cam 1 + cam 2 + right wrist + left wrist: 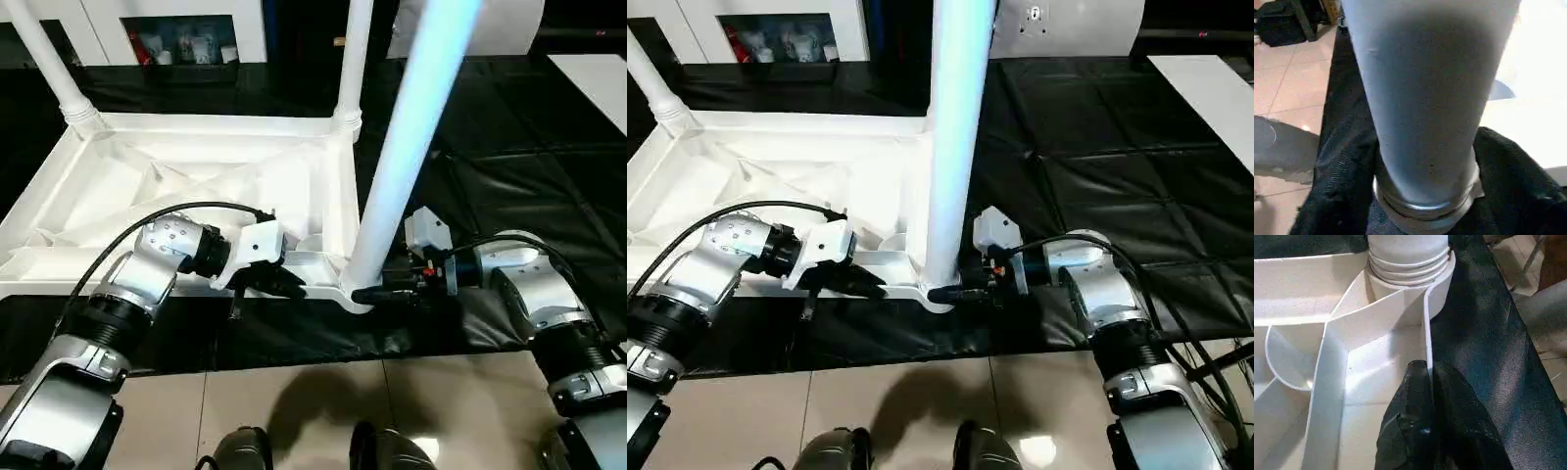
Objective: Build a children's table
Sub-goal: Rotate leg to tighten
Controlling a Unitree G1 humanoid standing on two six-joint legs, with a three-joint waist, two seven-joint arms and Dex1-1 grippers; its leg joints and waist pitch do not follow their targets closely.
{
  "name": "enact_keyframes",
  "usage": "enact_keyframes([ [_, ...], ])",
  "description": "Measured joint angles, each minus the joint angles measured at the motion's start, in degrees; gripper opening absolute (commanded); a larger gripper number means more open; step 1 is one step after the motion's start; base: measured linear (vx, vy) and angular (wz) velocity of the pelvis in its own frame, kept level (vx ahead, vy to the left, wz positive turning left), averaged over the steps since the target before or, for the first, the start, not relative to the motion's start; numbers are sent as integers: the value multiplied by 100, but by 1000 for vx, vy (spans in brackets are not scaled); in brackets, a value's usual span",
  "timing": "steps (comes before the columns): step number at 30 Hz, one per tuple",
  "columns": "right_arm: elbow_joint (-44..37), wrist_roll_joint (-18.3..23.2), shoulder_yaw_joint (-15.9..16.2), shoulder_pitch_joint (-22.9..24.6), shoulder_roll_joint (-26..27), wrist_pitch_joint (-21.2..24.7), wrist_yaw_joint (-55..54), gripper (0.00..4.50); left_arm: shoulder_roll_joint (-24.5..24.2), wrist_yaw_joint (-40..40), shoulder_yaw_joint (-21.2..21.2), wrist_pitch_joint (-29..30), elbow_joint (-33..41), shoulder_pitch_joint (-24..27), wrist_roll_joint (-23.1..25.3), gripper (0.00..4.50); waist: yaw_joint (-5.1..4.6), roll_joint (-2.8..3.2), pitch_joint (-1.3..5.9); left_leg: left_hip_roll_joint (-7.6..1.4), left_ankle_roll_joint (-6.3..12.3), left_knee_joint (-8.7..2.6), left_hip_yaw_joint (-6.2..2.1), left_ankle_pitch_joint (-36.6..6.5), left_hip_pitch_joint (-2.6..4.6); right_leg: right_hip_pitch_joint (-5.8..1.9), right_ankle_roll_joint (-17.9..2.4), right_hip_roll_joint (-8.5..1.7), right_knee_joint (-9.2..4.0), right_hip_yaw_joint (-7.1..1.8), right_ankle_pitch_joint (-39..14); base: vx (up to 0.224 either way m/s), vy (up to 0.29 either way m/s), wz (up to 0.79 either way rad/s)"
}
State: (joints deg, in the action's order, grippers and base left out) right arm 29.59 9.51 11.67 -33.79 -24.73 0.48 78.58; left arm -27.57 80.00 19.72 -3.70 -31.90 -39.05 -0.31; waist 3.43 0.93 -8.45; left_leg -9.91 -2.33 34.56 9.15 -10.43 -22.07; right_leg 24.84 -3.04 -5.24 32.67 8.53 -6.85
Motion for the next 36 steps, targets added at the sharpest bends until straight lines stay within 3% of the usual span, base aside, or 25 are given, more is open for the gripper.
enact_keyframes([
  [12, -14, -2, 3, 34, 1, -24, -18, 262, 14, -28, -25, -36, -38, 1, 0, 0, 12, -14, 15, -1, 1, 0, 0, 1, 2, -1, -1, 0, 4, 0, 0, 0, 0, 0],
  [17, -204, 8, -220, 316, 252, 218, -664, 261, 163, -393, -143, 563, 62, 42, 1, 0, -6, -34, 38, -1, -33, 3, 0, -1, 32, -31, -7, 0, 4, 1, 4, 0, 0, 0],
  [20, -204, -88, -413, 477, 604, 371, -1598, 261, 337, -993, -261, 1097, 134, 90, 91, 0, -73, -36, 36, -6, -44, 4, 0, 2, 119, -121, -1, -1, -19, 19, 1, 0, 0, 0],
  [23, -189, -204, -546, 511, 821, 464, -2389, 261, 560, -1454, -337, 1503, 216, 95, 173, 0, -237, -11, 27, -43, -44, -13, -34, 0, 142, -225, 7, -6, -196, 163, -4, 0, 0, 0],
  [25, -171, -362, -817, 519, 1225, 640, -3348, 261, 920, -2093, -492, 1931, 238, 79, 247, 0, -352, 20, 13, -110, -45, -6, -60, -1, 138, -304, 27, -1, -291, 281, -19, 0, 0, 0],
  [26, -171, -411, -914, 519, 1370, 697, -3716, 261, 1051, -2333, -532, 2092, 240, 58, 261, 0, -373, 23, 10, -107, -46, 0, -59, -1, 140, -296, 38, -5, -229, 257, -69, 0, 0, 0],
  [28, -172, -502, -1061, 497, 1660, 834, -4444, 260, 1340, -2821, -606, 2383, 229, 31, 285, 0, -418, -19, 5, -9, -61, -10, -27, -13, 226, -262, 28, -6, -87, 55, -94, 0, 0, 0],
  [29, -170, -557, -1167, 464, 1822, 899, -4829, 260, 1502, -3095, -653, 2491, 223, 17, 307, 0, -414, -25, 1, 27, -61, -7, -20, -16, 251, -244, 35, -21, -72, 37, -95, 0, 0, 0],
  [30, -170, -560, -1259, 404, 1956, 966, -5185, 260, 1659, -3328, -712, 2585, 223, -1, 306, 0, -384, -20, 2, 53, -59, -19, -8, -16, 249, -226, 39, -42, -74, 62, -97, 0, 0, 0],
  [32, -14, -564, -1515, 187, 2275, 1046, -5955, 260, 2005, -3869, -819, 2674, 162, -90, 366, 0, -373, 8, 7, 3, -60, -12, -62, -14, 161, -202, 43, -41, -127, 159, -95, 0, 0, 0],
  [34, 145, -535, -1725, -52, 2507, 1069, -6563, 260, 2239, -4291, -822, 2756, 131, -206, 452, 0, -409, 22, 12, -12, -57, -26, -80, -11, 87, -166, 38, -8, -192, 154, -71, 0, 0, 0],
  [36, 239, -483, -1887, -153, 2684, 997, -6832, 260, 2309, -4478, -828, 2789, 172, -210, 470, 0, -450, 19, 14, 18, -28, -12, -62, -33, 78, -155, -6, -13, -181, 92, 43, 0, 0, 0],
])
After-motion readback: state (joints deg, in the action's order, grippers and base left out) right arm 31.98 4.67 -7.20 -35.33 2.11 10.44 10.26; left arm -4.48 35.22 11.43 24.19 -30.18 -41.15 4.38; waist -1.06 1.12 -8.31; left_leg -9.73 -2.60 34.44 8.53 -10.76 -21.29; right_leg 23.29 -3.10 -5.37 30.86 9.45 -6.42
